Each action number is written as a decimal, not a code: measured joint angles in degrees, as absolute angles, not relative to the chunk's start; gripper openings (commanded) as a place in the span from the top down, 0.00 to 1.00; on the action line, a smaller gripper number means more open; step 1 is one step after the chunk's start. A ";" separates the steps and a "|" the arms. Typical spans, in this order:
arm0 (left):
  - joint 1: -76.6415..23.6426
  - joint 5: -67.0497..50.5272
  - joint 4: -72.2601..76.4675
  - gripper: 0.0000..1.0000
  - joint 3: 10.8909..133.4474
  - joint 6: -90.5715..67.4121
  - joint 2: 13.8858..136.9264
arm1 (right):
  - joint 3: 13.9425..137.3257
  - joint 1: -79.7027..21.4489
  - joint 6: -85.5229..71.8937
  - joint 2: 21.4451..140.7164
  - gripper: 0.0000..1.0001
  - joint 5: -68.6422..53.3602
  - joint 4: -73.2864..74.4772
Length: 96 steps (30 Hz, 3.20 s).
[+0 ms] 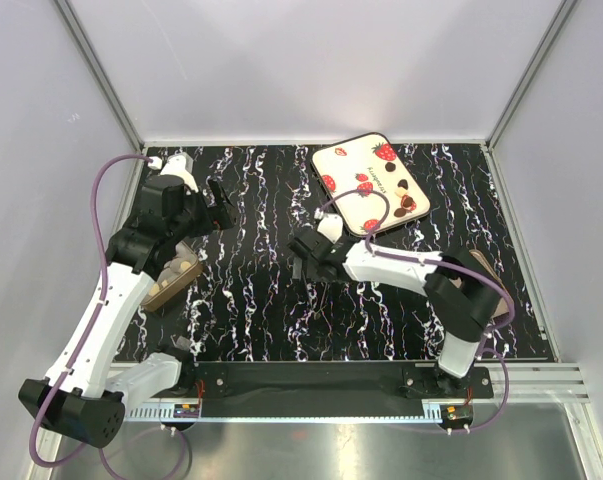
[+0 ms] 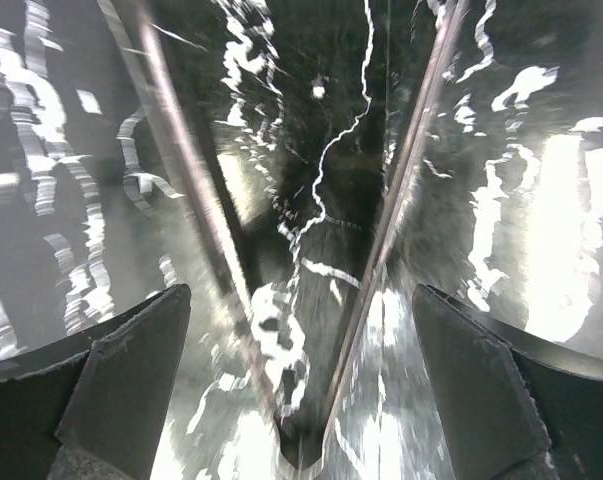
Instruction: Pack the chocolate
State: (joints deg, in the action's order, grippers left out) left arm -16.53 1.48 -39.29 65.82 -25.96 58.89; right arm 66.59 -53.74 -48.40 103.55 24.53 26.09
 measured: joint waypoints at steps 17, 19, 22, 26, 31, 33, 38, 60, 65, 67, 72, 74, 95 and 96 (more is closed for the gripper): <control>-16.53 -3.53 -35.81 0.01 58.39 -26.68 56.64 | 72.03 -17.96 -48.73 85.54 0.52 20.95 43.40; -16.53 -4.60 -35.14 0.01 58.08 -27.05 56.60 | 71.09 -13.37 -49.56 87.02 0.52 19.84 44.71; -16.53 -5.87 -34.39 0.01 57.80 -27.42 56.53 | 68.29 -7.62 -50.94 88.64 0.52 18.11 45.36; -16.53 -6.83 -34.11 0.01 57.60 -27.53 56.23 | 65.01 -1.72 -52.93 90.56 0.57 16.91 45.80; -16.53 -6.87 -34.11 0.01 57.49 -27.51 56.18 | 63.66 2.96 -55.24 94.24 0.63 15.44 45.71; -16.53 -6.87 -34.09 0.01 57.30 -27.51 56.18 | 63.66 3.86 -55.86 95.72 0.64 15.27 45.43; -16.53 -6.87 -34.11 0.01 57.08 -27.51 56.31 | 63.57 4.75 -57.58 98.56 0.63 14.85 43.92; -16.47 -8.25 -34.61 0.01 58.17 -26.85 57.14 | 63.75 7.57 -52.75 99.79 1.00 9.37 40.10; -16.43 -13.06 -34.50 0.01 61.19 -24.45 56.47 | 65.41 7.62 -47.86 90.24 1.00 3.05 43.66; -16.43 -15.51 -34.50 0.01 63.05 -24.01 56.29 | 67.55 7.57 -46.46 85.06 1.00 -1.41 44.97; -16.32 -26.22 -34.17 0.01 68.03 -23.70 57.39 | 73.82 5.96 -45.23 73.19 1.00 -13.47 43.68; -16.32 -30.81 -33.01 0.01 69.60 -23.88 58.46 | 75.81 4.03 -45.60 70.28 1.00 -20.82 40.47; -15.22 -61.58 27.57 0.01 66.02 -56.12 77.45 | 80.36 -16.60 -79.64 75.24 1.00 -63.59 -29.30; -15.25 -61.95 32.16 0.01 66.00 -58.89 79.35 | 80.36 -16.84 -81.38 75.44 1.00 -64.18 -31.75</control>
